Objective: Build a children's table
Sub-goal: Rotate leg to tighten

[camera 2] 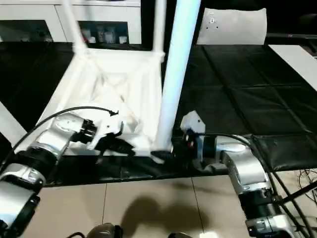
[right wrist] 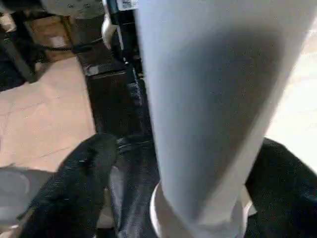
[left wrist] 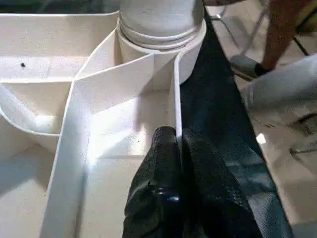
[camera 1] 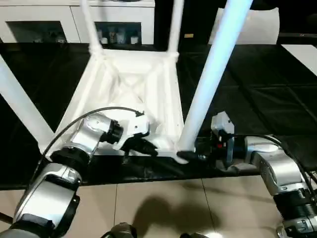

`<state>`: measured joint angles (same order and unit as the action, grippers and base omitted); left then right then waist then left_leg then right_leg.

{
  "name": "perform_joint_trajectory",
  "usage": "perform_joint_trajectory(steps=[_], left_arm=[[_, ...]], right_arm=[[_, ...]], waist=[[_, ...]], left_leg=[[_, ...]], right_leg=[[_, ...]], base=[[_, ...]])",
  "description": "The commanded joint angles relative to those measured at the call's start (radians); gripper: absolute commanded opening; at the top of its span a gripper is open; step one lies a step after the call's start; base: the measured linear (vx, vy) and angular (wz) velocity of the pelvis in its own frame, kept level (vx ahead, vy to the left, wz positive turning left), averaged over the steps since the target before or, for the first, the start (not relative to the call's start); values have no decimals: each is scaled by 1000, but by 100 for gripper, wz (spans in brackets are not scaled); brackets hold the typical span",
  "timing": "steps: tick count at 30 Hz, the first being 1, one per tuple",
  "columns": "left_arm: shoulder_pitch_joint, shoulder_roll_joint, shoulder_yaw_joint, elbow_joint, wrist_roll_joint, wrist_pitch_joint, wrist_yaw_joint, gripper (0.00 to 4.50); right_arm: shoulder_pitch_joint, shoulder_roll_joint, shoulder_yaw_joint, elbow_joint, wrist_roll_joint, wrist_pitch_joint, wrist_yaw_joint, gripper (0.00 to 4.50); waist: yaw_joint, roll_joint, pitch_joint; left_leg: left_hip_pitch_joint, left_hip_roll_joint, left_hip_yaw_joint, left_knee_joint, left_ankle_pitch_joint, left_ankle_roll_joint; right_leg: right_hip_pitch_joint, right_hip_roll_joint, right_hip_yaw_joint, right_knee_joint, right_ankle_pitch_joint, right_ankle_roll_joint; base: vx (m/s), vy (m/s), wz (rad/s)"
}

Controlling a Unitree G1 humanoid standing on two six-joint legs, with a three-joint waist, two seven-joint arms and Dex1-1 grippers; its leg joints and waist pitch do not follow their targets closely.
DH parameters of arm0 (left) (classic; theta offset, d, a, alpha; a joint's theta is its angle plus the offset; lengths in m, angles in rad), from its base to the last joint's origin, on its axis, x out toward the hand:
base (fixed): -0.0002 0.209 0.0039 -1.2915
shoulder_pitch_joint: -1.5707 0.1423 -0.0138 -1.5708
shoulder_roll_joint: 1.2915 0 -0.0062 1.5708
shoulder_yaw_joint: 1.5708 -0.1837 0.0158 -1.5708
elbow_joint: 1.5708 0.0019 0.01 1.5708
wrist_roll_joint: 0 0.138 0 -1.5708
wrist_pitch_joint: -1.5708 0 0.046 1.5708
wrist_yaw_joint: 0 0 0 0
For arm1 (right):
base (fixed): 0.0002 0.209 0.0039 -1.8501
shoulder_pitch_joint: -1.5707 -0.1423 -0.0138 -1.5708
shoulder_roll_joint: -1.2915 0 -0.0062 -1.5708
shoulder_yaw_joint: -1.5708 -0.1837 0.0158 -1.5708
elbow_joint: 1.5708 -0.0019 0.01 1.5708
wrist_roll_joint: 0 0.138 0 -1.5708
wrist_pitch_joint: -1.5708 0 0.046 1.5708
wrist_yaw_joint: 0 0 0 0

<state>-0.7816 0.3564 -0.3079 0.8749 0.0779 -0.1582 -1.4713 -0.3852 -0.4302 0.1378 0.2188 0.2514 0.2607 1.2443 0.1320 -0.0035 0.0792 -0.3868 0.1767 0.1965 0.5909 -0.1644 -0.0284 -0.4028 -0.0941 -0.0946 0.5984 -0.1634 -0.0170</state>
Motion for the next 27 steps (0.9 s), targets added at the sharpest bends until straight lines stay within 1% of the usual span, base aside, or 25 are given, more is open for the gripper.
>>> perform_joint_trajectory(steps=[1, 3, 4, 5, 6, 7, 8, 13, 15, 16, 17, 19, 20, 23, 25, 26, 27], left_arm=[[-39, -8, -32, -19, 8, -45, -73, 0], [-42, -6, -36, -11, 9, -54, -81, 0], [-48, -2, -41, 2, 10, -68, -99, 0], [-51, -1, -42, 9, 9, -74, -109, 0], [-51, -1, -42, 9, 9, -74, -109, 0], [-51, -1, -42, 9, 9, -74, -109, 0], [-50, 0, -43, 9, 9, -77, -114, 0], [-55, 0, -47, 21, 9, -91, -125, 0], [-57, 0, -47, 26, 9, -95, -127, 0], [-57, 0, -47, 26, 9, -95, -127, 0], [-59, 0, -47, 30, 10, -99, -129, 0], [-61, 0, -47, 36, 13, -102, -127, 0], [-63, 0, -46, 38, 15, -100, -121, 0], [-64, -5, -39, 40, 15, -86, -96, 0], [-66, -29, -18, 41, 12, -47, -11, 0], [-67, -37, -11, 41, 13, -30, 18, 0], [-68, -46, -4, 41, 14, -10, 51, 0]], right_arm=[[-16, -19, 19, 6, 22, 5, 37, 358], [-19, -23, 22, 10, 23, 3, 48, 338], [-25, -28, 28, 19, 21, -1, 67, 338], [-28, -30, 30, 24, 19, -4, 76, 326], [-28, -30, 30, 24, 19, -4, 76, 326], [-28, -30, 30, 24, 19, -4, 76, 314], [-30, -31, 33, 28, 17, -6, 84, 305], [-38, -35, 43, 37, 23, -8, 102, 260], [-40, -36, 46, 40, 26, -9, 107, 249], [-40, -36, 46, 40, 26, -9, 107, 227], [-42, -36, 48, 42, 27, -8, 110, 227], [-43, -33, 50, 42, 28, -6, 115, 213], [-41, -31, 51, 39, 30, -2, 116, 206], [-31, -21, 48, 27, 34, 9, 104, 202], [-10, 19, 31, 6, 39, 42, 23, 200], [-5, 32, 27, 5, 38, 53, -5, 200], [-1, 47, 22, 4, 36, 66, -37, 199]], waist=[[-5, -7, -87], [1, -6, -87], [4, -9, -88], [5, -7, -87], [5, -7, -88], [7, -8, -87], [7, -11, -88], [8, -10, -89], [8, -11, -89], [8, -10, -89], [8, -10, -89], [8, -11, -91], [7, -9, -89], [8, -10, -89], [7, -9, -85], [8, -9, -86], [5, -9, -82]], left_leg=[[30, 69, -23, -66, -201, 47], [31, 70, -22, -65, -199, 47], [31, 70, -22, -65, -199, 45], [29, 68, -23, -65, -203, 43], [29, 68, -23, -65, -203, 41], [29, 69, -23, -65, -204, 38], [29, 70, -24, -66, -205, 37], [28, 69, -24, -64, -204, 37], [28, 69, -24, -64, -202, 35], [29, 69, -24, -64, -202, 34], [28, 69, -24, -64, -201, 34], [28, 68, -23, -63, -192, 37], [27, 68, -23, -63, -193, 39], [27, 68, -24, -63, -193, 41], [28, 69, -23, -64, -201, 39], [29, 69, -25, -64, -208, 33], [28, 68, -25, -66, -222, 26]], right_leg=[[49, -79, 59, -61, -197, -241], [47, -81, 59, -60, -198, -240], [47, -81, 59, -60, -205, -238], [48, -81, 58, -61, -217, -236], [48, -82, 58, -62, -221, -234], [47, -82, 58, -61, -223, -233], [48, -82, 58, -60, -227, -231], [48, -82, 58, -61, -233, -228], [49, -83, 58, -61, -240, -224], [48, -82, 57, -61, -240, -224], [48, -82, 58, -60, -238, -224], [48, -81, 57, -58, -218, -230], [47, -80, 57, -58, -216, -231], [48, -81, 57, -57, -214, -232], [46, -80, 58, -60, -224, -232], [46, -82, 58, -61, -239, -229], [44, -81, 59, -65, -267, -220]], base=[[0, 0, 0], [0, 0, 0], [0, 0, 0], [0, 0, 0], [0, 0, 0], [0, 0, 0], [0, 0, 0], [0, 0, 0], [0, 0, 0], [0, 0, 0], [0, 0, 0], [0, 0, 0], [0, 0, 0], [0, 0, 0], [0, 0, 0], [0, 0, 0], [0, 0, 0]])
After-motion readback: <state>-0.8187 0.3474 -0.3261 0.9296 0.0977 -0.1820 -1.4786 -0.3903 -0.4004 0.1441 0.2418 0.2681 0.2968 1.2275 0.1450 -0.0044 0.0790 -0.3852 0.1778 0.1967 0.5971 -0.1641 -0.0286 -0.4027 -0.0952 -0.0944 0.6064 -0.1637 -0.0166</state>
